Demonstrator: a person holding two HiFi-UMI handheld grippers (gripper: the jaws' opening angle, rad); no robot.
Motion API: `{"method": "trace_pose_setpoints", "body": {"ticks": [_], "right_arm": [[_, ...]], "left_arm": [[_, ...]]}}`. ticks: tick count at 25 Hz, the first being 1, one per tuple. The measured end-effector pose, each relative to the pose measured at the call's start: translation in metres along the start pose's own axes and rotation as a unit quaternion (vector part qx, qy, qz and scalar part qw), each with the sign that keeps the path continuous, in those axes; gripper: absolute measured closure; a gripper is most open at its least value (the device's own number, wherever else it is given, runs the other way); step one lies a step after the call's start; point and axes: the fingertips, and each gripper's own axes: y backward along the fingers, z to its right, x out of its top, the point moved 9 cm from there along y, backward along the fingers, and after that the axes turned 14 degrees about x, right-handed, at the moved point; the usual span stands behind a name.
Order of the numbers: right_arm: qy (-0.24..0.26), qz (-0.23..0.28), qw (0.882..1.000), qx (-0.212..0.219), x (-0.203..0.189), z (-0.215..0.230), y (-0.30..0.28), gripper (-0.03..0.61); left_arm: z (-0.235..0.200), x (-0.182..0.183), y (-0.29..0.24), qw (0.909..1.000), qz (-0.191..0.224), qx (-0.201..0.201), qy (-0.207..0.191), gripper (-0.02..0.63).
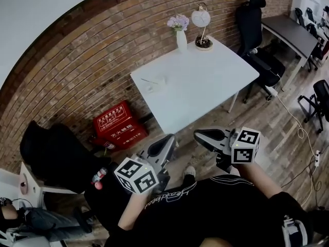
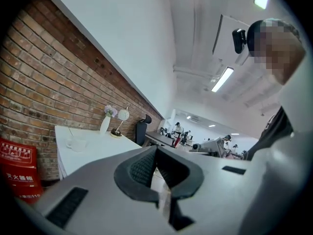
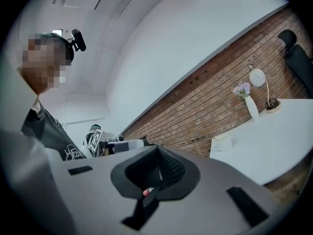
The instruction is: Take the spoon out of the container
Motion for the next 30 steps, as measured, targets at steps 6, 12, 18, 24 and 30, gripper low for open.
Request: {"method": "trace_pose_setpoints", "body": {"ticks": [6,12,18,24,30], "right_arm": [[0.005,0.006,1.000,-0.016,0.046,0.077,-0.046,0.581],[0.008,0.005,1.000,-0.026,0.064,0.122,-0.078,0.581],[0.000,-0.001,0.999,-0.033,0.063,0.143,-0.089,0.581],[-0.004,-0.005,1.000,-0.028,0.066,0.166,-0.093,0.581],[-0.019,-0.006,1.000,-0.017,0.076,0.205,-0.096,0.581]], "left_arm": [[-0.074,0.057,-0.055,0.9999,0.008,-0.004,-0.009,0.609],[-0.123,0.084,-0.085,0.9999,0.009,-0.010,-0.009,0.609],[-0.146,0.084,-0.101,0.9999,0.006,-0.011,0.003,0.609],[-0.164,0.081,-0.119,0.9999,0.000,0.004,0.013,0.609],[-0.184,0.084,-0.146,0.9994,-0.011,0.027,0.017,0.609]]}}
